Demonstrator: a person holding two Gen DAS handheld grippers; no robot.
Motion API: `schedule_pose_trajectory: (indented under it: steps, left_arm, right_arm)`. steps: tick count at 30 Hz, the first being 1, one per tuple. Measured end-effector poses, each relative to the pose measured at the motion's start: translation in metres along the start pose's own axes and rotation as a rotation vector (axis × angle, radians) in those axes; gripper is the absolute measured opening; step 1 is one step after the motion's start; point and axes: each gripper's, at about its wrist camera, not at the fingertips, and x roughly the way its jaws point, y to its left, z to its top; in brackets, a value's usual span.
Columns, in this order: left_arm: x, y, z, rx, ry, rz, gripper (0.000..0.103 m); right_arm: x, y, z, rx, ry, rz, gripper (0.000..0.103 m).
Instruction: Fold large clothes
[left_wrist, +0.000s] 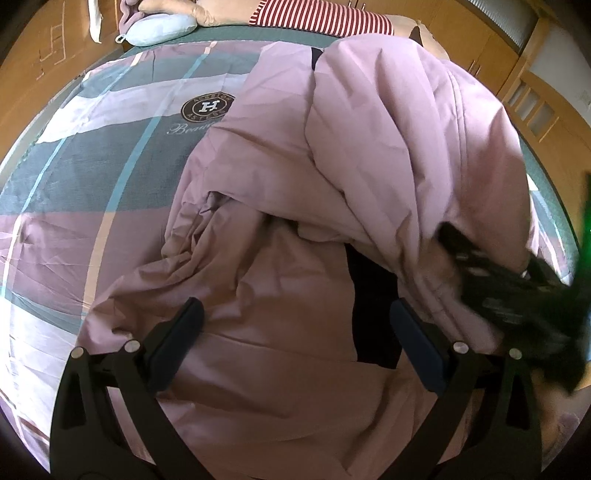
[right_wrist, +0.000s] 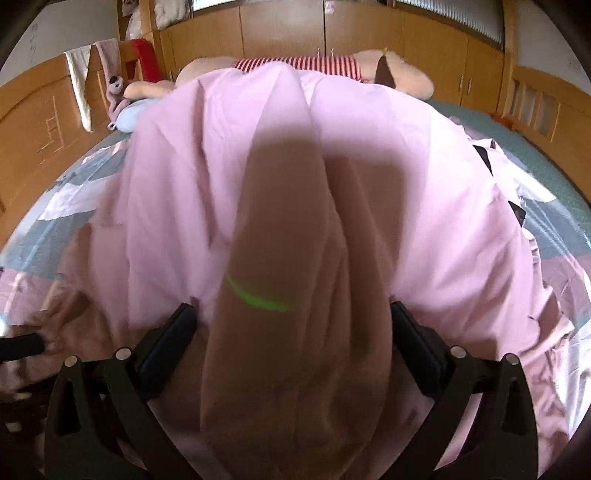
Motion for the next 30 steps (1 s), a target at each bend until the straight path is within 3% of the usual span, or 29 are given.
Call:
schedule_pose_trajectory:
  steps: [2,4,7,10,16,18,22,30]
  left_arm:
    - [0.0,0.0,0.0,0.002,0.001,0.002,0.101]
    - [0.001,0.0,0.0,0.0,0.003,0.003,0.101]
    - [0.002,-0.001,-0.001,0.002,0.008,0.01,0.101]
    - [0.004,-0.004,-0.002,0.013,0.009,0.025,0.101]
    - [-0.003,-0.005,0.001,0.007,-0.034,0.066,0.101]
    - [-0.01,-0.004,0.003,0.011,-0.065,0.09,0.101]
    - [-0.027,0.002,0.006,0.008,-0.121,0.109,0.101]
    - [-0.071,0.005,0.005,0.006,-0.272,0.01,0.101]
  right_arm:
    - [-0.04,-0.011,-0.006,0.077,-0.135,0.021,0.102]
    - [-0.059,-0.018,-0.012,0.102,-0.164,0.032,0.102]
    - [-0.053,-0.018,-0.026,0.065,-0.072,0.029,0.102]
    - [-0.008,-0.008,-0.049,-0.057,0.126,-0.053,0.102]
    - [-0.018,-0.01,-0.048,-0.037,0.132,-0.028,0.102]
    - [-0.034,-0.017,-0.048,-0.017,0.115,0.001,0.102]
    - [-0.085,-0.038,-0.056,0.03,0.031,-0.018,0.102]
    - [-0.149,-0.106,-0.1,0.053,0.103,-0.209,0.102]
